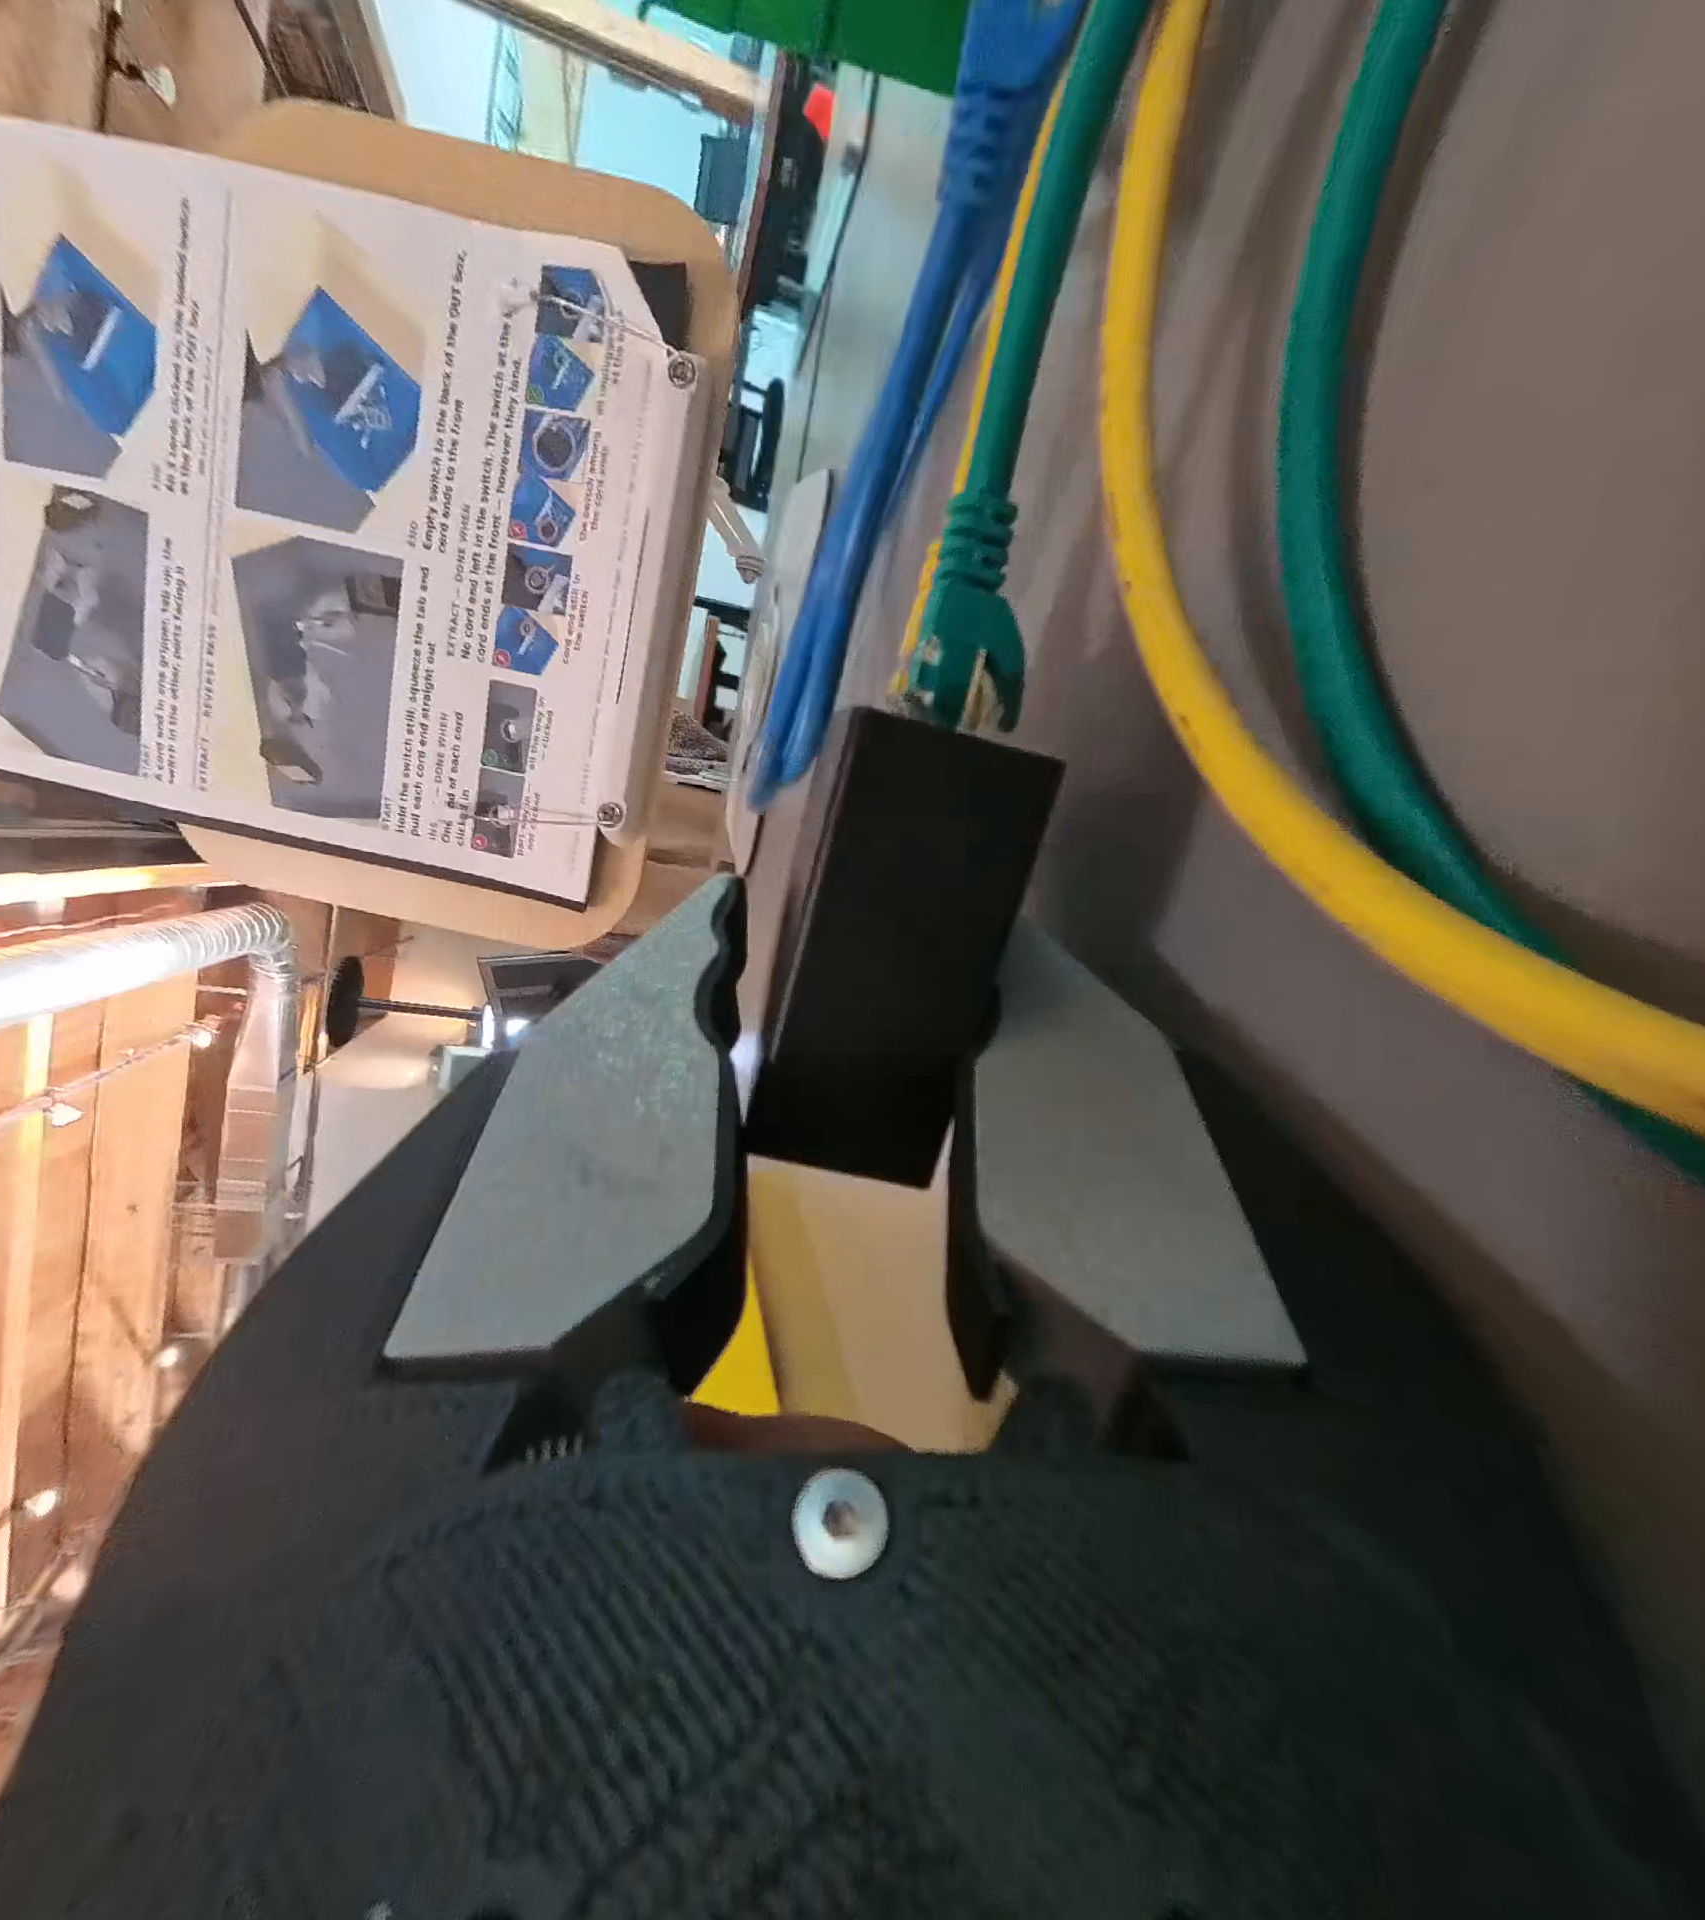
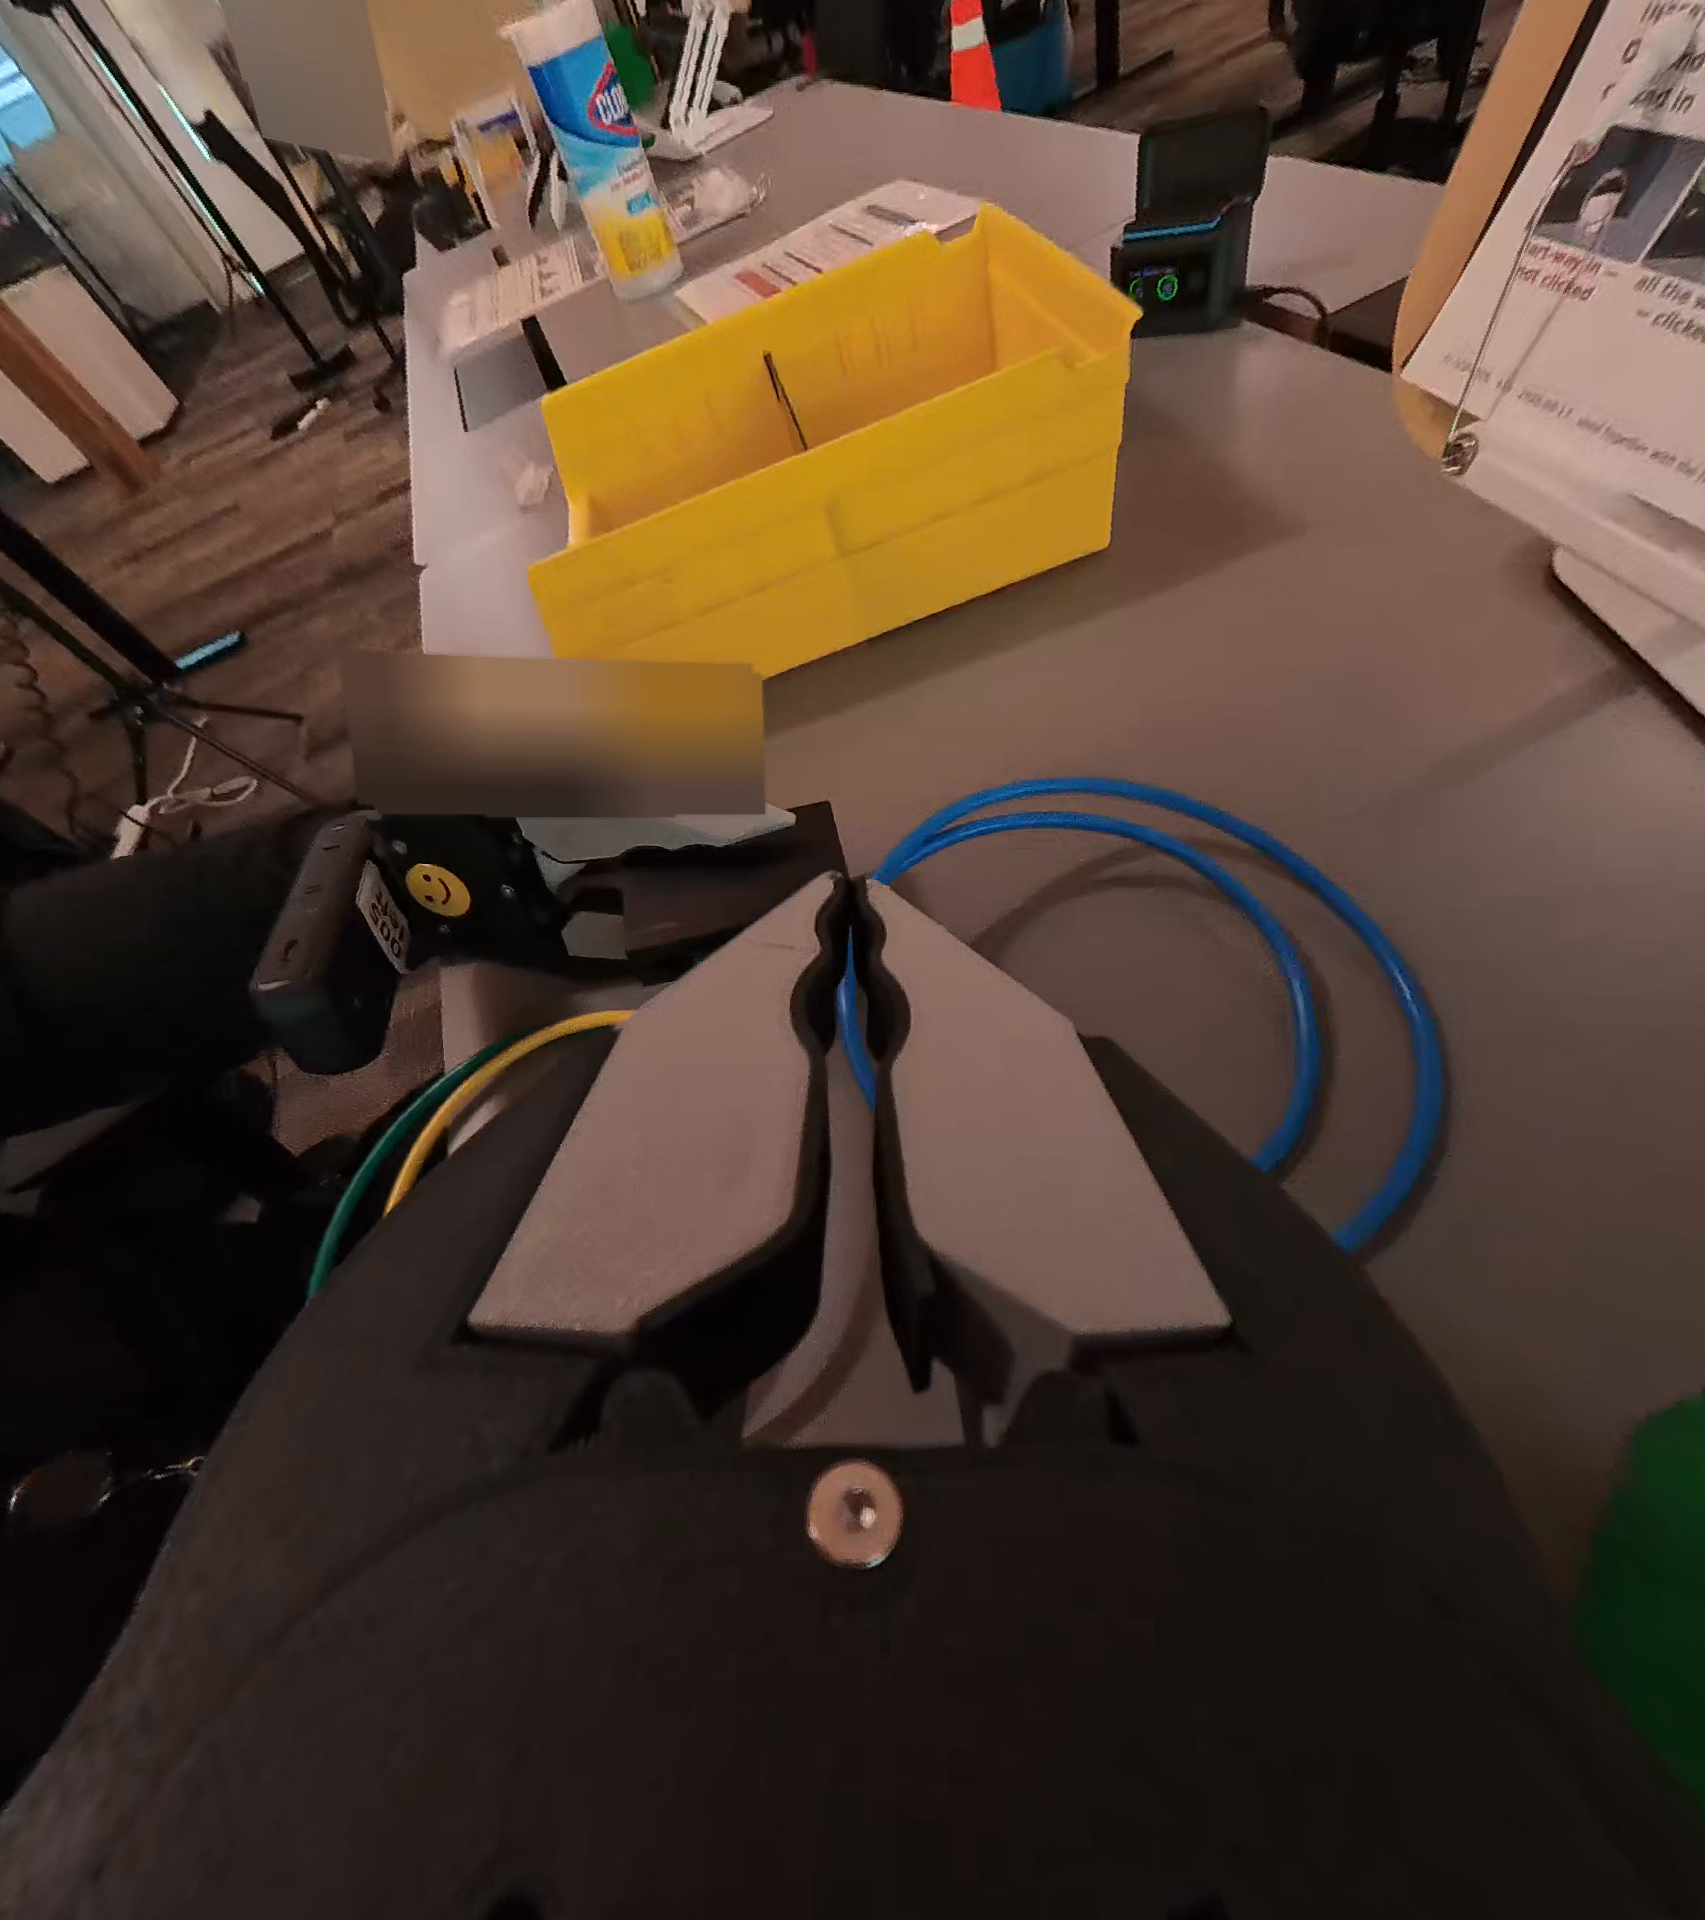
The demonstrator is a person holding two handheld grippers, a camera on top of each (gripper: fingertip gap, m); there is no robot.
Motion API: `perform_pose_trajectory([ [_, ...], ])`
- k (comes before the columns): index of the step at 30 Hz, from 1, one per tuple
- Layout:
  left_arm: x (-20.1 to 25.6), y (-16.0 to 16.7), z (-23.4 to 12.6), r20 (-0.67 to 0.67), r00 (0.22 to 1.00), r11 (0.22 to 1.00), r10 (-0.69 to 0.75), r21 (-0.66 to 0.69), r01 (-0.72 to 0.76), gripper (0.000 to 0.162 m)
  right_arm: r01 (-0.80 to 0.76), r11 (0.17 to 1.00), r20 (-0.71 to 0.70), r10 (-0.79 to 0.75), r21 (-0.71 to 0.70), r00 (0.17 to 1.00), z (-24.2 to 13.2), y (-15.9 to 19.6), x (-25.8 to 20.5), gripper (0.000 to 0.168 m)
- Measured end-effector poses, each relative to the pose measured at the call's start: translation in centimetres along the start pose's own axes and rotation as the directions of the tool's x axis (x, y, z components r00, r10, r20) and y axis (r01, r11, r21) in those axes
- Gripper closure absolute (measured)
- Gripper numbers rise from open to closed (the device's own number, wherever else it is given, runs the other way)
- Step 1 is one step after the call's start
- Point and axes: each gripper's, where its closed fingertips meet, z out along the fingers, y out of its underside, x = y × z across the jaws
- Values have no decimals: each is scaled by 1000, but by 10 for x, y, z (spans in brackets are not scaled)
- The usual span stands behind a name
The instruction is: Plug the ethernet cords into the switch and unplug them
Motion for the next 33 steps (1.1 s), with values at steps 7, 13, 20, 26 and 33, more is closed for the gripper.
perform_pose_trajectory([
  [7,2,3,0,-52,994,995,-98,-4,98,123,-13,999,-18,12,-39,1000,-6,8,7,168],
  [13,10,9,-6,-224,957,983,-182,-63,172,123,19,998,-29,-20,-56,999,-6,11,9,168],
  [20,18,20,-39,-623,684,920,-380,-333,209,126,1,1000,-4,-1,-30,1000,-9,6,10,168],
  [26,15,28,-61,-749,493,881,-444,-465,86,126,5,1000,1,-5,-23,1000,-11,5,7,168],
  [33,5,53,-48,-704,527,839,-475,-544,29,125,2,989,38,3,-145,999,3,27,0,163],
])
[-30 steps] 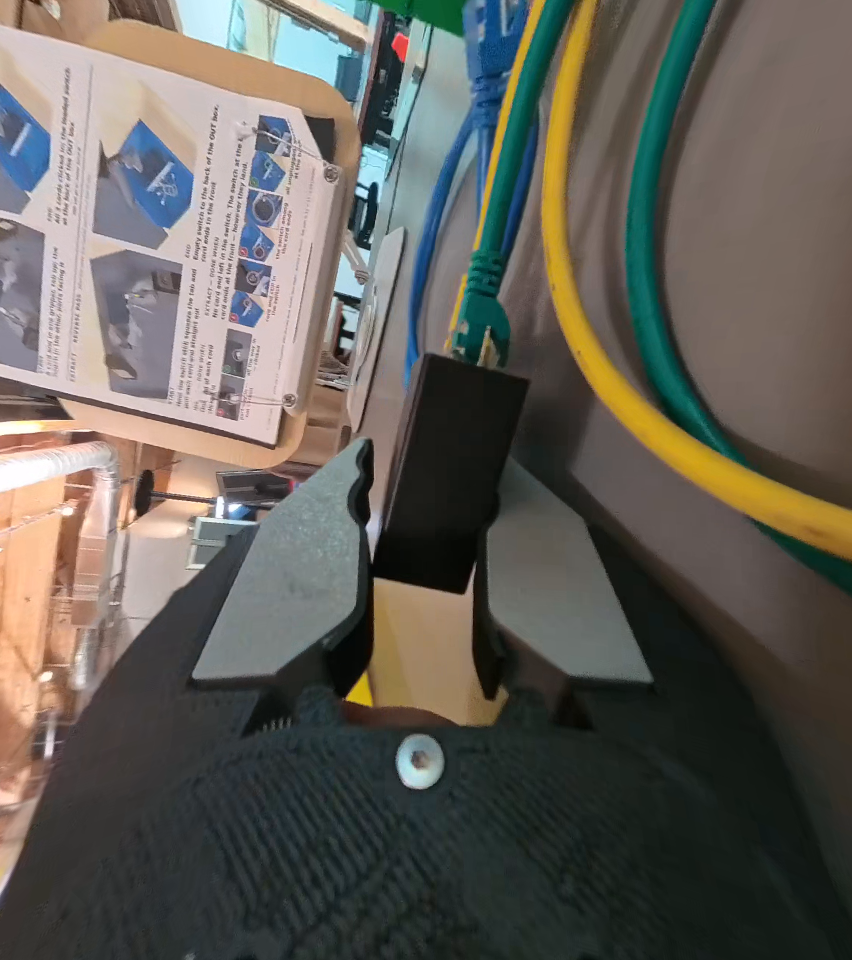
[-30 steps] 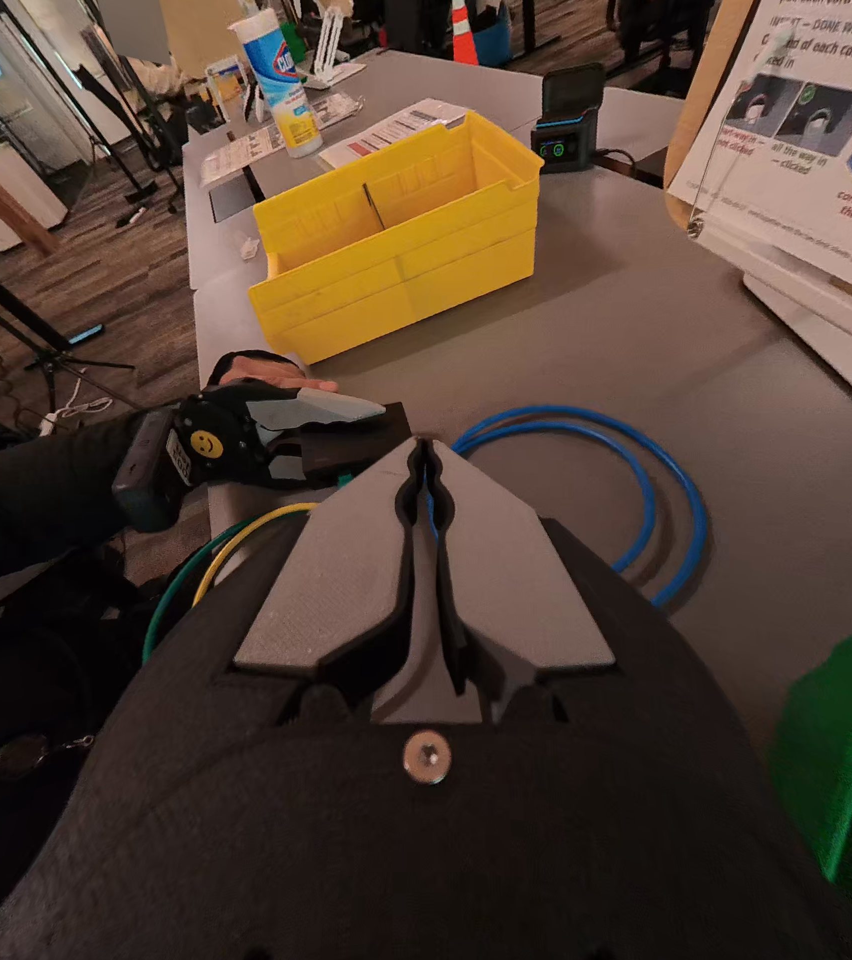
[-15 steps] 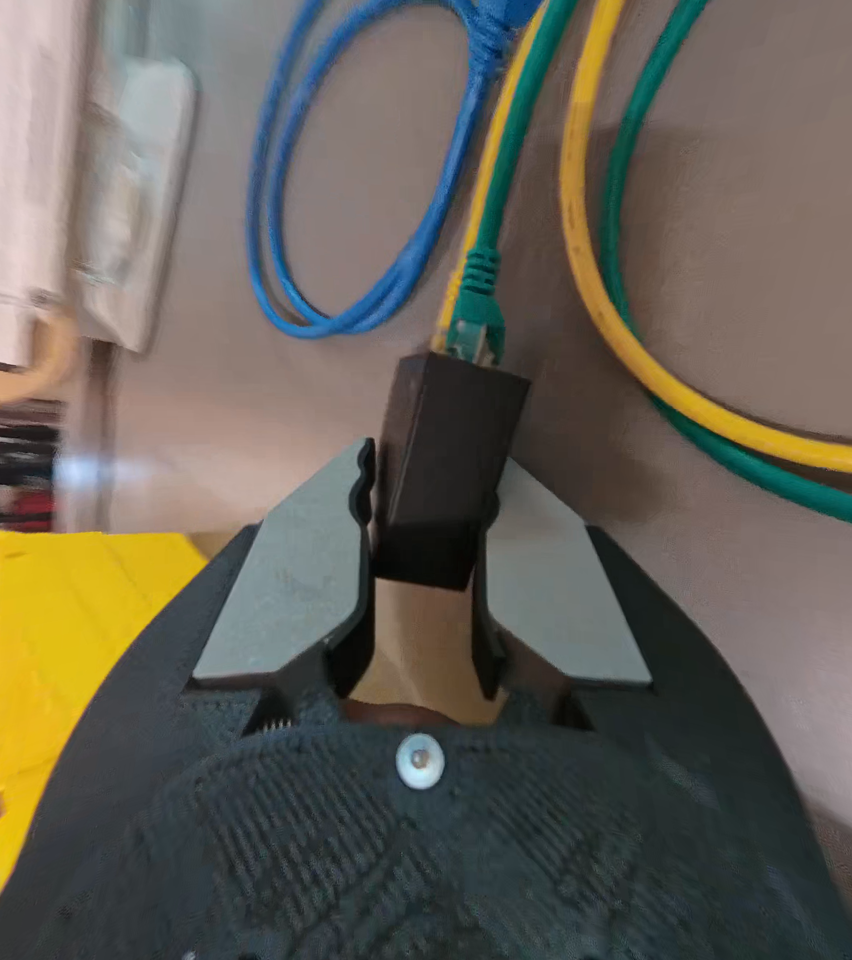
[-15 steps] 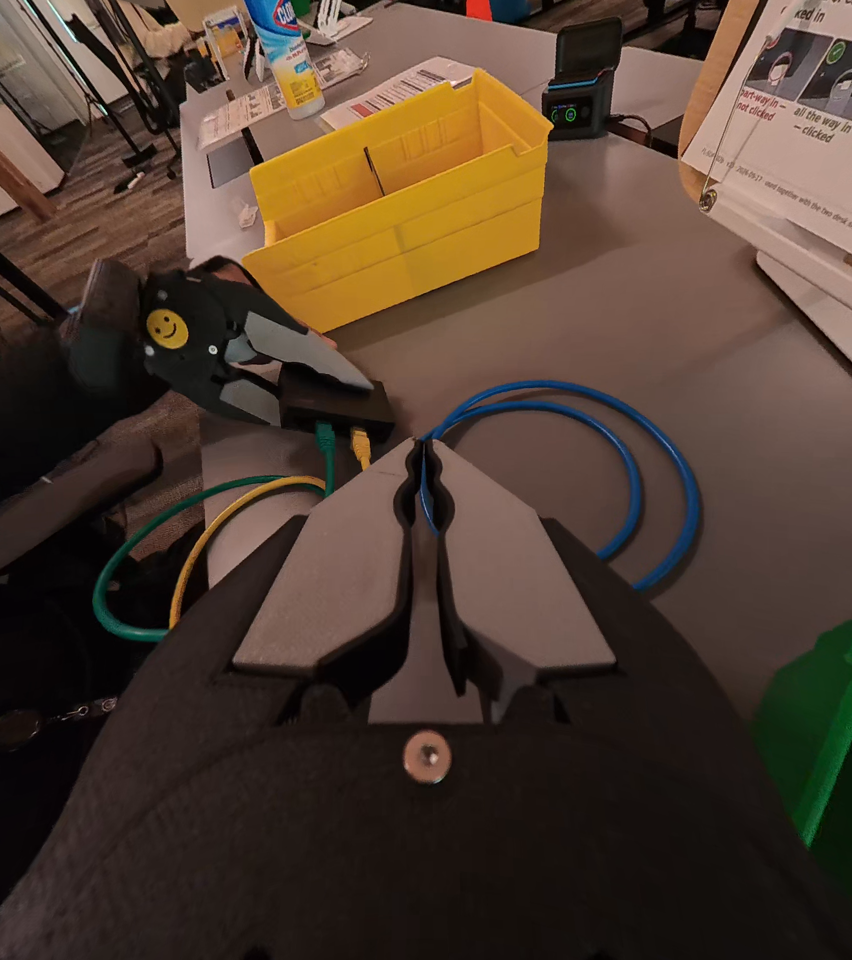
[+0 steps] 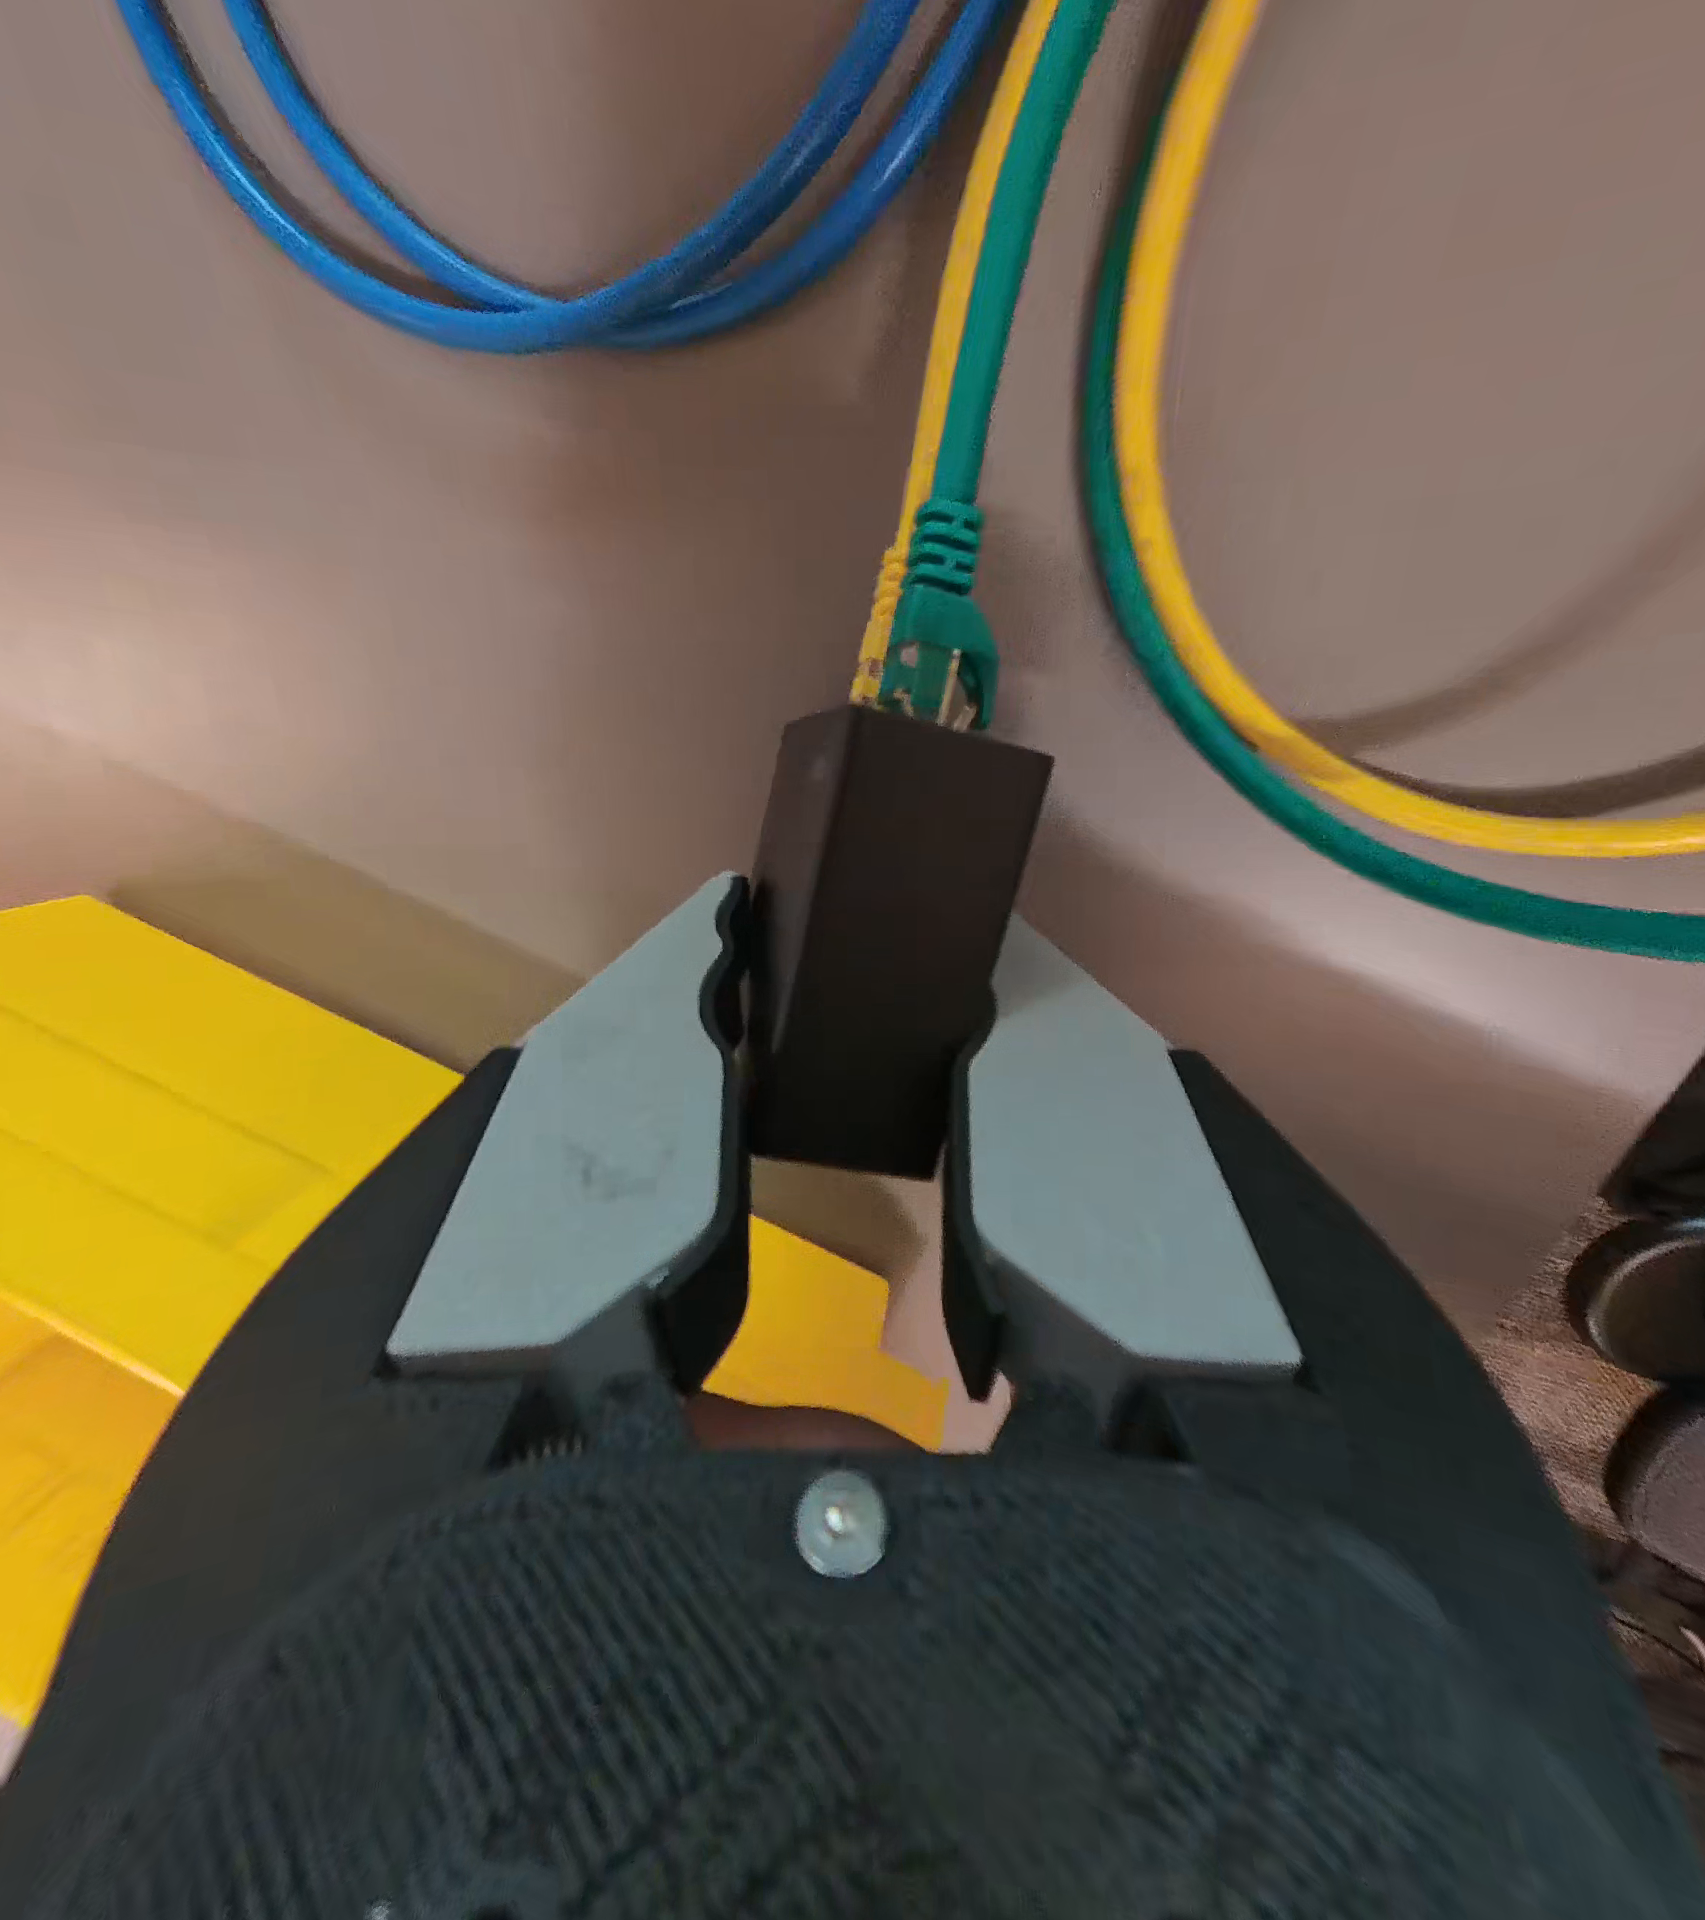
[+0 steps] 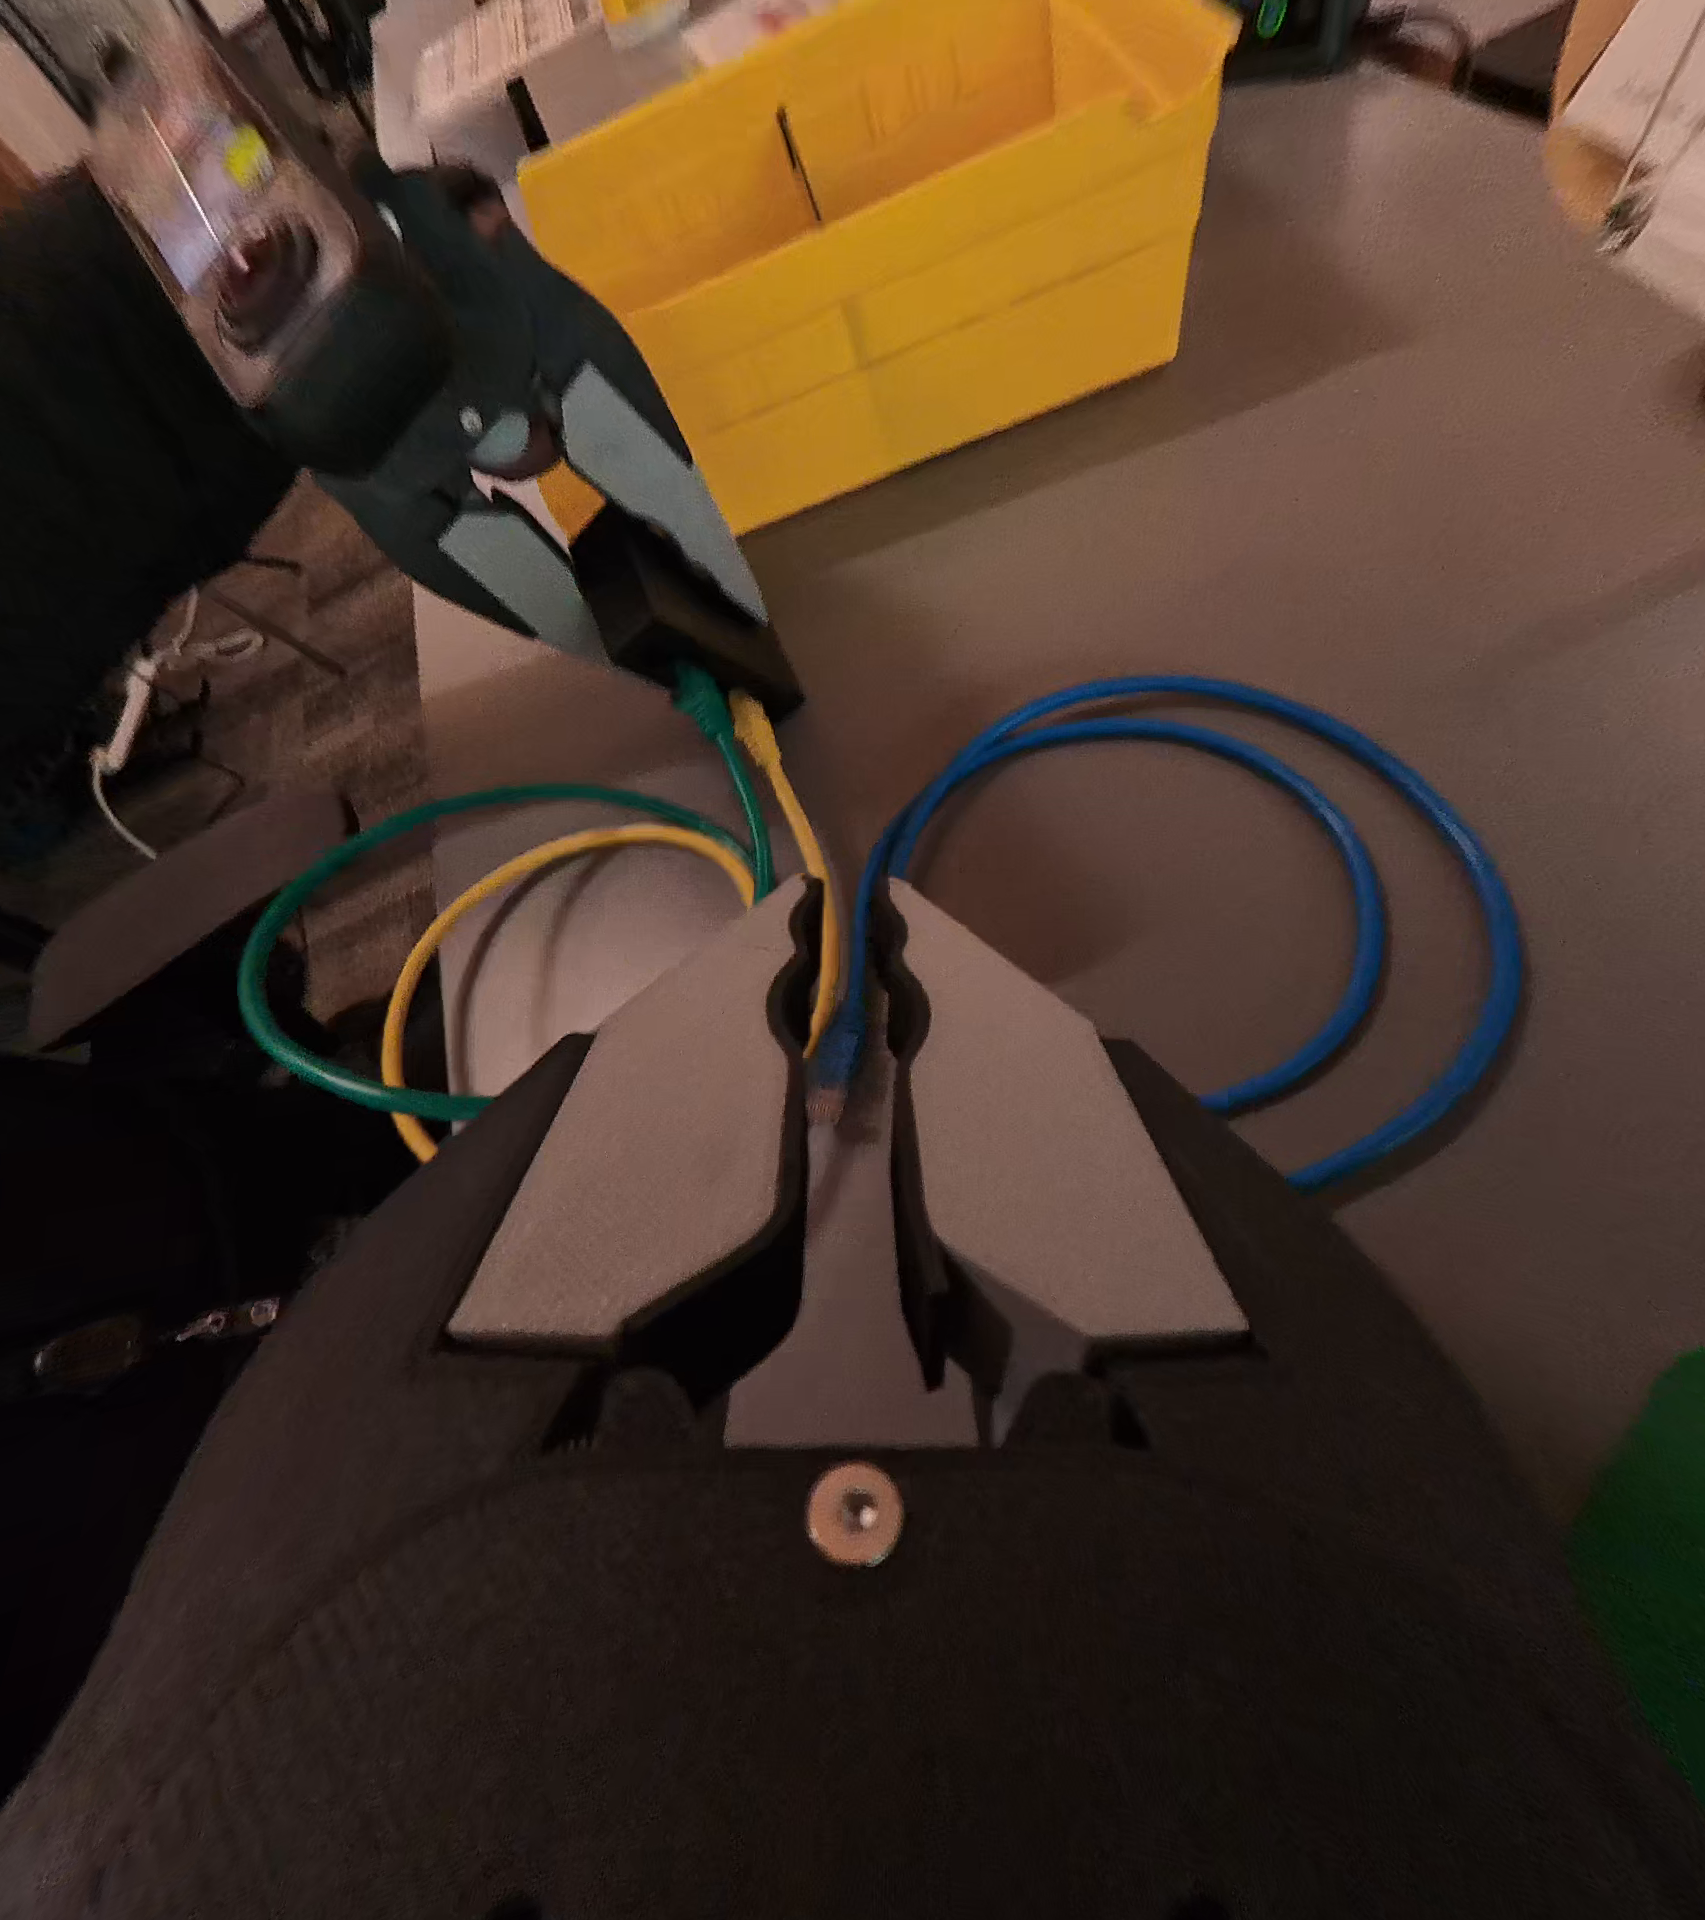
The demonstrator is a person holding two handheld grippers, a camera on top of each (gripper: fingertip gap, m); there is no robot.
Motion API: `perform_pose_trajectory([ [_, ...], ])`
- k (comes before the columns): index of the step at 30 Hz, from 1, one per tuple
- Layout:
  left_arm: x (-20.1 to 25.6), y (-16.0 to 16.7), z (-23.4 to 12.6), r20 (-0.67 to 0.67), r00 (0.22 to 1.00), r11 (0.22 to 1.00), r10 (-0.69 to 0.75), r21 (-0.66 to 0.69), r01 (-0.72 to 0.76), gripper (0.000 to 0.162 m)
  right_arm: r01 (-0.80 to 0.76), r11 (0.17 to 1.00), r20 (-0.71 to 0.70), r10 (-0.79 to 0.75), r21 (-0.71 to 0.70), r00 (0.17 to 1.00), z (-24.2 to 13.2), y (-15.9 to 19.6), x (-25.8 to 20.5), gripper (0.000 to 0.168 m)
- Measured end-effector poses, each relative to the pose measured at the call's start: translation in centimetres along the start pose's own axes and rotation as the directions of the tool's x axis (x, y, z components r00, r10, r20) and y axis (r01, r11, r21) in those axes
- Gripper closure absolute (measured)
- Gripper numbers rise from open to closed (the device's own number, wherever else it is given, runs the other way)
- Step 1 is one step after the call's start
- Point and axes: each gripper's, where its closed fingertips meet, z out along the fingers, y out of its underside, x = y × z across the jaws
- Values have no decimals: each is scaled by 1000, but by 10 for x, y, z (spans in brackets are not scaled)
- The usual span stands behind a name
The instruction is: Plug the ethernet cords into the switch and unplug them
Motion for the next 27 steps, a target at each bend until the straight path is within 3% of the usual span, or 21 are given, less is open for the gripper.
perform_pose_trajectory([
  [3,0,0,0,16,999,999,38,-1,-38,125,-10,986,18,14,-168,1000,19,29,-3,149],
  [6,-4,1,0,118,982,989,148,-33,-145,126,11,954,-4,-12,-301,1000,39,53,-2,149],
  [10,-17,6,2,301,918,966,257,-115,-233,126,29,921,-8,-34,-389,999,64,69,-6,146],
  [14,-20,7,4,354,906,973,231,-101,-208,126,33,891,-49,-62,-453,997,84,82,-2,147],
  [17,-24,9,5,371,902,975,222,-99,-199,127,44,892,-98,-98,-449,990,89,81,6,160],
  [20,-25,7,3,391,886,968,250,-97,-231,127,28,900,-89,-74,-434,993,88,81,6,160],
  [22,-35,0,-7,477,838,963,264,-83,-257,127,7,906,-82,-46,-423,996,87,81,8,160],
  [27,-34,-25,-52,528,799,932,288,36,-360,127,-8,920,-78,-25,-392,997,82,74,9,150],
])
